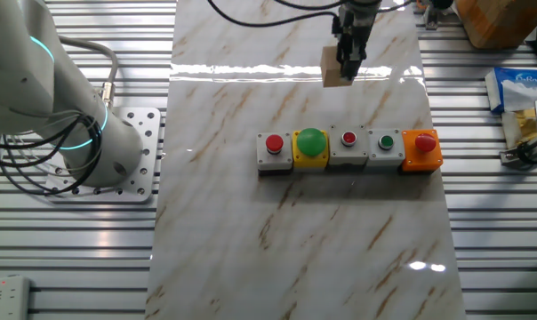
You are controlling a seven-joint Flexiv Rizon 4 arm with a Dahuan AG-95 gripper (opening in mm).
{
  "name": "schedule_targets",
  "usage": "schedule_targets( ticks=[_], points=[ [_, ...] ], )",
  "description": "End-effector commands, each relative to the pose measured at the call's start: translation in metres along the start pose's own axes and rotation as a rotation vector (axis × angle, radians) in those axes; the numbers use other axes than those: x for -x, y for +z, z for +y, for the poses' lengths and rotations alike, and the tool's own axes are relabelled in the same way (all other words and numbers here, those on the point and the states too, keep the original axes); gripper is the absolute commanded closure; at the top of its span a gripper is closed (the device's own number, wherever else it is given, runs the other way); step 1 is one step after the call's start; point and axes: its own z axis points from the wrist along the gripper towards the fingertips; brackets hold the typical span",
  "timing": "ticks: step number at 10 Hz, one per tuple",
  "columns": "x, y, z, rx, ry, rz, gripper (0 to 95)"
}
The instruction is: Pick up the small block on the left and move it to the right
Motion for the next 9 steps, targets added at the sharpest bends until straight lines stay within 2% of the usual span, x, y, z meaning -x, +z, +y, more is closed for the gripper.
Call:
schedule_targets(
  ticks=[1, 6, 9],
  points=[
    [-0.005, 0.006, 0.004, -0.007, 0.014, -0.005, 76.0],
    [-0.009, 0.013, 0.036, -0.017, 0.069, -0.012, 76.0],
    [-0.012, 0.013, 0.042, -0.016, 0.063, -0.010, 76.0]
  ],
)
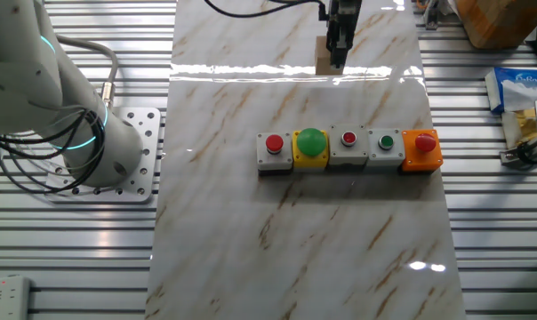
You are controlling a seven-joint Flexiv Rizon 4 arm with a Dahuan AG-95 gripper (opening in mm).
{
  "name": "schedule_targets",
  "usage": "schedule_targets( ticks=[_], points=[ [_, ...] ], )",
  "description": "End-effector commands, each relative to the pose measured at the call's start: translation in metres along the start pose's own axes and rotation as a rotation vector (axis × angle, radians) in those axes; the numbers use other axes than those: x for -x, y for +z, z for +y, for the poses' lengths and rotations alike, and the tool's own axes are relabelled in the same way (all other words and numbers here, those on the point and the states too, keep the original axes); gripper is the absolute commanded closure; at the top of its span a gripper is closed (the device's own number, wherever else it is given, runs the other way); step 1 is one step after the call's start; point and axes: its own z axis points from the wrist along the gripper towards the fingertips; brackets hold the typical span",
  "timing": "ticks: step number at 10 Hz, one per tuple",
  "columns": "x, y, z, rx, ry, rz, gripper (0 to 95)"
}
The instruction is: Pick up the small block on the left and move it to the right
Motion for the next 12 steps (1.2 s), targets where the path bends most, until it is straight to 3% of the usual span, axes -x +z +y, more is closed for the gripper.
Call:
schedule_targets(
  ticks=[1, 10, 12],
  points=[
    [-0.0033, -0.0005, 0.0027, 0.000, -0.009, 0.001, 76.0],
    [-0.0041, -0.0005, 0.0039, 0.002, 0.000, -0.003, 76.0],
    [-0.0041, -0.0005, 0.0039, 0.025, -0.002, 0.035, 76.0]
  ],
)
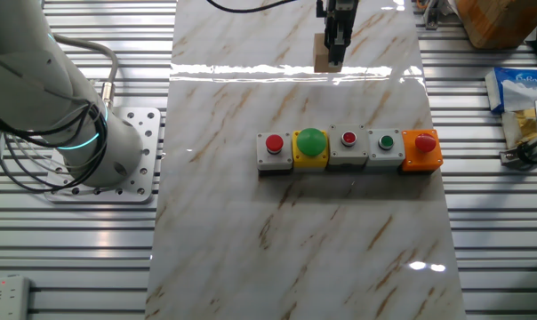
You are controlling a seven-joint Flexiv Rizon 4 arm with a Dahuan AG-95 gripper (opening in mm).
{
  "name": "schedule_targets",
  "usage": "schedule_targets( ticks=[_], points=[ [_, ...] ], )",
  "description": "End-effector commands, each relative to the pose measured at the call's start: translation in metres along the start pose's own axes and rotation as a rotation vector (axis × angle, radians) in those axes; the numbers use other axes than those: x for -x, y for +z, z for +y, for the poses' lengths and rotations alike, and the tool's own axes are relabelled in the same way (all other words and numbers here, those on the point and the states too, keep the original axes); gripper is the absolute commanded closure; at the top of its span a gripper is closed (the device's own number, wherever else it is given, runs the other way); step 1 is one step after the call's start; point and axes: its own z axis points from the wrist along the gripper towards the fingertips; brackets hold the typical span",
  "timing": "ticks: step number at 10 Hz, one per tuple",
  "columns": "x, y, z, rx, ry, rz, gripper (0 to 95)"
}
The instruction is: Pick up the small block on the left and move it to the right
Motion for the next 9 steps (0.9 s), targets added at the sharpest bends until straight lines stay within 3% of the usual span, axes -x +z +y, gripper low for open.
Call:
schedule_targets(
  ticks=[1, 2, 4, 7, 9],
  points=[
    [0.0005, -0.0004, 0.0014, 0.026, -0.026, 0.051, 76.0],
    [0.0005, -0.0004, 0.0014, 0.029, -0.088, 0.087, 76.0],
    [0.0005, -0.0004, 0.0014, 0.070, -0.162, 0.131, 76.0],
    [0.0005, -0.0004, 0.0014, 0.083, -0.173, 0.156, 76.0],
    [0.0010, 0.0004, 0.0027, 0.089, -0.157, 0.156, 76.0]
  ],
)
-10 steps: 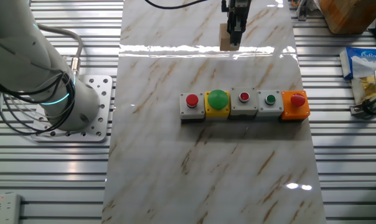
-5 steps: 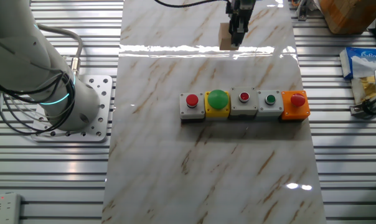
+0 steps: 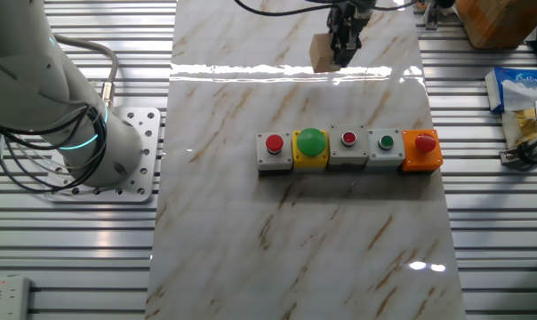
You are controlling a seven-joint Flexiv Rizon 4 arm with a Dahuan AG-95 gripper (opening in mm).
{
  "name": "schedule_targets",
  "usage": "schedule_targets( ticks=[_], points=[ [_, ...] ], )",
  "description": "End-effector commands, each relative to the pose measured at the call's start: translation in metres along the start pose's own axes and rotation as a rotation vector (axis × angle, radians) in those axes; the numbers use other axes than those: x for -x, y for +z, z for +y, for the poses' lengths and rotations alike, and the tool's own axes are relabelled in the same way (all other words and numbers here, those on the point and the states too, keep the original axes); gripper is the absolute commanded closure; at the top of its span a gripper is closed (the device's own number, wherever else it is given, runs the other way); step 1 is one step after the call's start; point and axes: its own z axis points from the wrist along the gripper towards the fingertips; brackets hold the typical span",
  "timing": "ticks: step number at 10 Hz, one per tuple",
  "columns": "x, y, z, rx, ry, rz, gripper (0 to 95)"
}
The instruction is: Pick up the small block on the left and move it to the right
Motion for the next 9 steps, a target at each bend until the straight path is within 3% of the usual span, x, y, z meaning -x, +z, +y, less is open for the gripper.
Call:
schedule_targets(
  ticks=[1, 5, 9],
  points=[
    [0.002, 0.003, 0.004, 0.004, 0.029, -0.007, 76.0],
    [0.020, 0.032, 0.023, 0.001, 0.072, -0.024, 76.0],
    [0.024, 0.052, 0.044, 0.046, 0.254, -0.041, 76.0]
  ],
)
